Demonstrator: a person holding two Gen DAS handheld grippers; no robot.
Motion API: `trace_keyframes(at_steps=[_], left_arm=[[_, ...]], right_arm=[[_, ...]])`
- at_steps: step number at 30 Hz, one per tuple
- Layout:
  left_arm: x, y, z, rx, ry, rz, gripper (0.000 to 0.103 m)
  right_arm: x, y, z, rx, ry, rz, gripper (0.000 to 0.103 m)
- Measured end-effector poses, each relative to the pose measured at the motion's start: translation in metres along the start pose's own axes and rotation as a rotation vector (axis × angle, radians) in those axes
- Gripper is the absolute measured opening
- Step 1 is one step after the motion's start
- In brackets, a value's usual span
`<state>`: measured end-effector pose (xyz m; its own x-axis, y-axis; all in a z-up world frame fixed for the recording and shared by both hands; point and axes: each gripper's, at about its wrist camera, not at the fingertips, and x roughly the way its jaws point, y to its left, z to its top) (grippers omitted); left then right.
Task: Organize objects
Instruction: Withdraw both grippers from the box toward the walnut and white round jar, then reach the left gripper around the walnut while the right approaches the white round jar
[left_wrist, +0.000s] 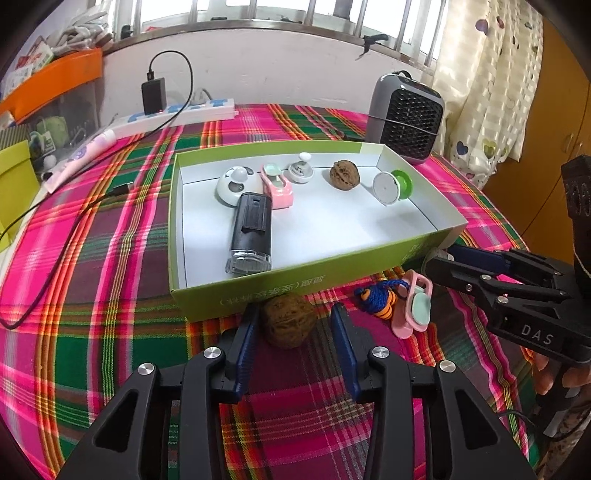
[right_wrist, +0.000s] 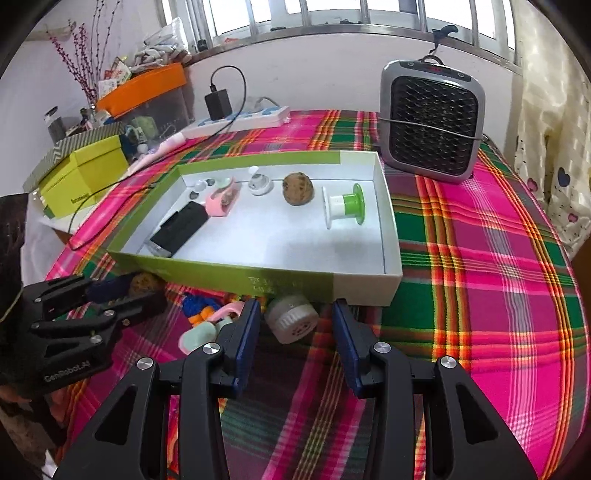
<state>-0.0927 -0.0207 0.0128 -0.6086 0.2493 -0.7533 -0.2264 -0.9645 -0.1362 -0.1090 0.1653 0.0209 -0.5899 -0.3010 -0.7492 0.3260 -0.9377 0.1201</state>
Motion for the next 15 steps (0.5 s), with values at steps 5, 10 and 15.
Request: trace_keyframes(at_steps=[5, 10, 15], left_arm=[[0.0005, 0.0000, 0.0003, -0.004, -0.003, 0.002, 0.035], [0.0005, 0.0022, 0.0002, -0.013, -0.005, 0.009, 0.029], [0.0005, 0.0024, -0.0004, -0.013, -0.006, 0.010, 0.028]], right_arm=[[0.0014, -0.0029, -0.0002, 0.015, 0.004, 0.015, 0.041], [0.0023, -0.0017, -0.0017, 0.004, 0.009, 0.021, 0.041], [0.0029, 0.0019, -0.0026, -0.014, 0.008, 0.026, 0.036]])
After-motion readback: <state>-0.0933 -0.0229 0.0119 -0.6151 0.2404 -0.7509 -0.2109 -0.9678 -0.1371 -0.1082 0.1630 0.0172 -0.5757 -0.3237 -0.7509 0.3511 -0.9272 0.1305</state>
